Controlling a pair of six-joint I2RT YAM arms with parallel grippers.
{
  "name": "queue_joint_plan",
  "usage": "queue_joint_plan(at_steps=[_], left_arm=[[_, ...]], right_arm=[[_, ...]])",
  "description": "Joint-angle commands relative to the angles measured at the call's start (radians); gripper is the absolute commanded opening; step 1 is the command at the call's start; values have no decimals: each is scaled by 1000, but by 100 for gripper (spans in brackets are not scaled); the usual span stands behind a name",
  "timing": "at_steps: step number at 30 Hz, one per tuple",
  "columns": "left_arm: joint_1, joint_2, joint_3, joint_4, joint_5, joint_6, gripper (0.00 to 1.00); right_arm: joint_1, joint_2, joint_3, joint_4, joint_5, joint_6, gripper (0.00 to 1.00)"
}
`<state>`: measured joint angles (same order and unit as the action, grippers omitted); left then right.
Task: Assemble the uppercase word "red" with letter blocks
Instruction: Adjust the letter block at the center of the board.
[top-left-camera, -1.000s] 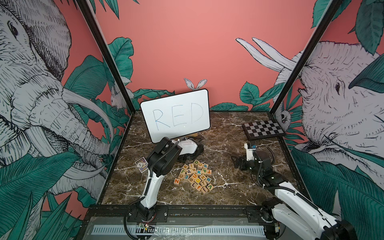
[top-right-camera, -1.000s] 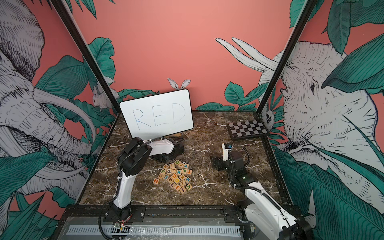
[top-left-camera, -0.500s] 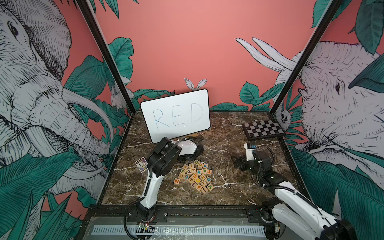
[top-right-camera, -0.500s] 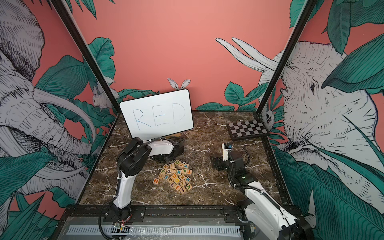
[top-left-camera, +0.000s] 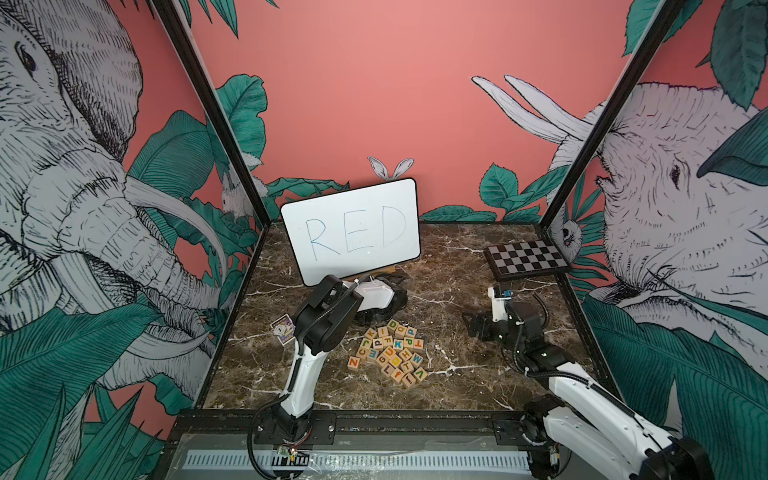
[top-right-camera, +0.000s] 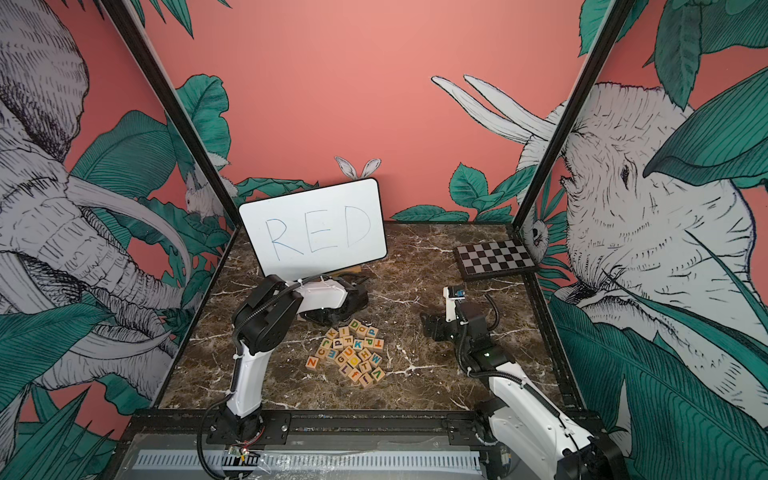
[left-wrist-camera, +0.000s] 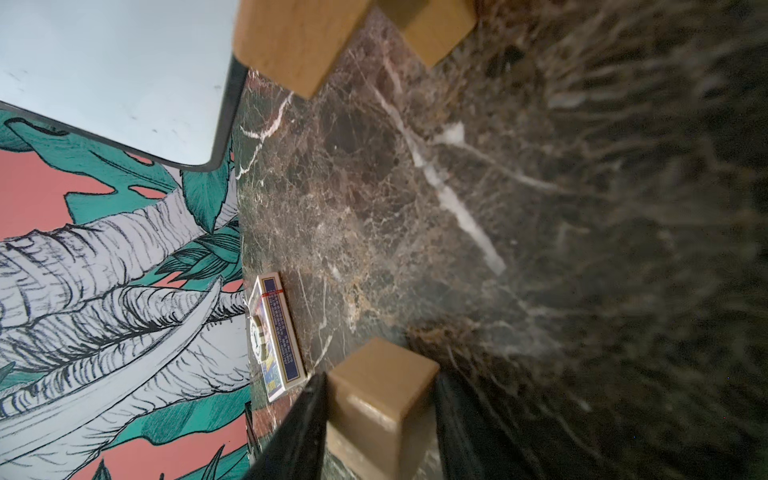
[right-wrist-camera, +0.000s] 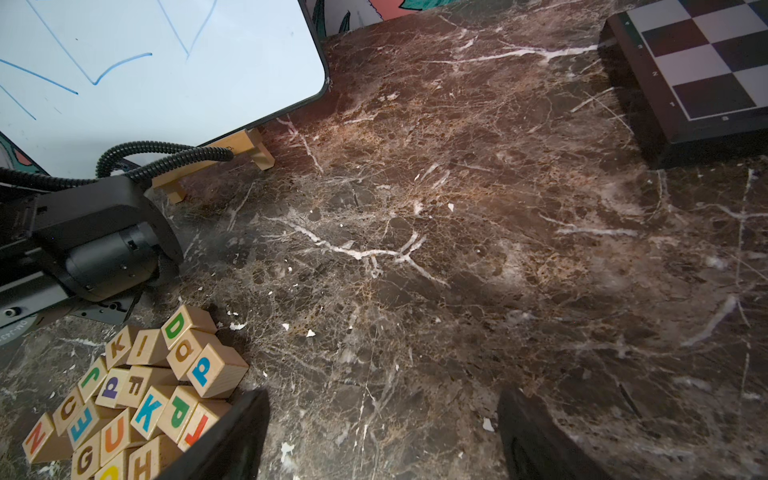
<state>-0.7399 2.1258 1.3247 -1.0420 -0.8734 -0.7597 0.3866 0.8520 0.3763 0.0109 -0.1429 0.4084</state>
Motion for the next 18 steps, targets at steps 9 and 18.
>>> queue_joint_plan(at_steps=[9, 18], left_arm=[[-66, 29, 106, -51, 65, -73, 48], [-68, -146, 65, -17, 102, -80, 49]], right_arm=[[6, 6, -18, 40, -6, 9, 86], [6, 14, -16, 43, -13, 9, 86]])
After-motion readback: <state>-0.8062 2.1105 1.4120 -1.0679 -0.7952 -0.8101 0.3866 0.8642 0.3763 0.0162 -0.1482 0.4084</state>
